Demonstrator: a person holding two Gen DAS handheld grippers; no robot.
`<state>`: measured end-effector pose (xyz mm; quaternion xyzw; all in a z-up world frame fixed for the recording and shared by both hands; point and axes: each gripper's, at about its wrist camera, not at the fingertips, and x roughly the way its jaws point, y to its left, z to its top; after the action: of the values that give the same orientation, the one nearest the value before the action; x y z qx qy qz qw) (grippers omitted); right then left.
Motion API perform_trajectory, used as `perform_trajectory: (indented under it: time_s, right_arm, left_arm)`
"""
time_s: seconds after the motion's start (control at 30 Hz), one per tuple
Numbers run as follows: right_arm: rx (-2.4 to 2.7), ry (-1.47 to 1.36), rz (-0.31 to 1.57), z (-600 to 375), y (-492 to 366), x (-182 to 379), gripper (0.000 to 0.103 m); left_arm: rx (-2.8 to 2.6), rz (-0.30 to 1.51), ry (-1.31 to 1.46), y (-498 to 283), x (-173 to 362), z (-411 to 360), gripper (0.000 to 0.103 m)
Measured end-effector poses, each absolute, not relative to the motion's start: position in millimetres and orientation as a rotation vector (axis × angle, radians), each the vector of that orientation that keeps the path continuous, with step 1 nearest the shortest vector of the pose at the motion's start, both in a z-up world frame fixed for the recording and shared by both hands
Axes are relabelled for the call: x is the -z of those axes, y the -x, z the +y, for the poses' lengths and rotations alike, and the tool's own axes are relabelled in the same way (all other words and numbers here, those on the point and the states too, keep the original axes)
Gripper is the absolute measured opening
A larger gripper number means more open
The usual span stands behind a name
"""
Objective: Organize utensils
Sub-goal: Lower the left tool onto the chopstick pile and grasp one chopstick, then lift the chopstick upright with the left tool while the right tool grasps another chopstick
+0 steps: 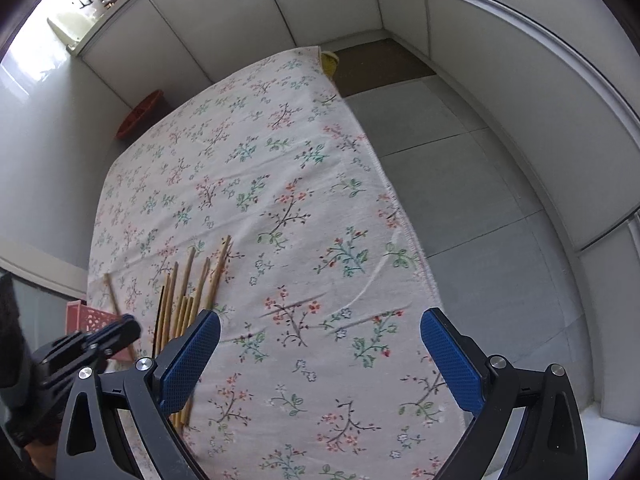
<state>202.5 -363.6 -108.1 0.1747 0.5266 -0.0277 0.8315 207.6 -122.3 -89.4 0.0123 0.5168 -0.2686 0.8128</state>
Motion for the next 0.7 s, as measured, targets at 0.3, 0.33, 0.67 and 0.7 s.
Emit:
perform_trajectory:
  time_s: [0.3,0.33,0.67,0.7]
  right_arm:
    - [-0.041,-0.427,1.218,-303,-239,151,0.078]
    - [-0.035,-0.420,1.229,-298,-242,156,0.074]
    - [-0.008,-0.341,1.246,-253,-266,179,0.048]
    - [-0.003,-0.333,1.241,-249,-268,180,0.048]
  left_arm:
    - [0.478,0.907,0.096,-154,45,-44,0.007]
    - [0.479,0.915,0.113,-150,45,-36,0.007]
    - [0.448,0.822,0.098,-131,24,13,0.007]
    - [0.443,0.822,0.100,-131,24,15,0.007]
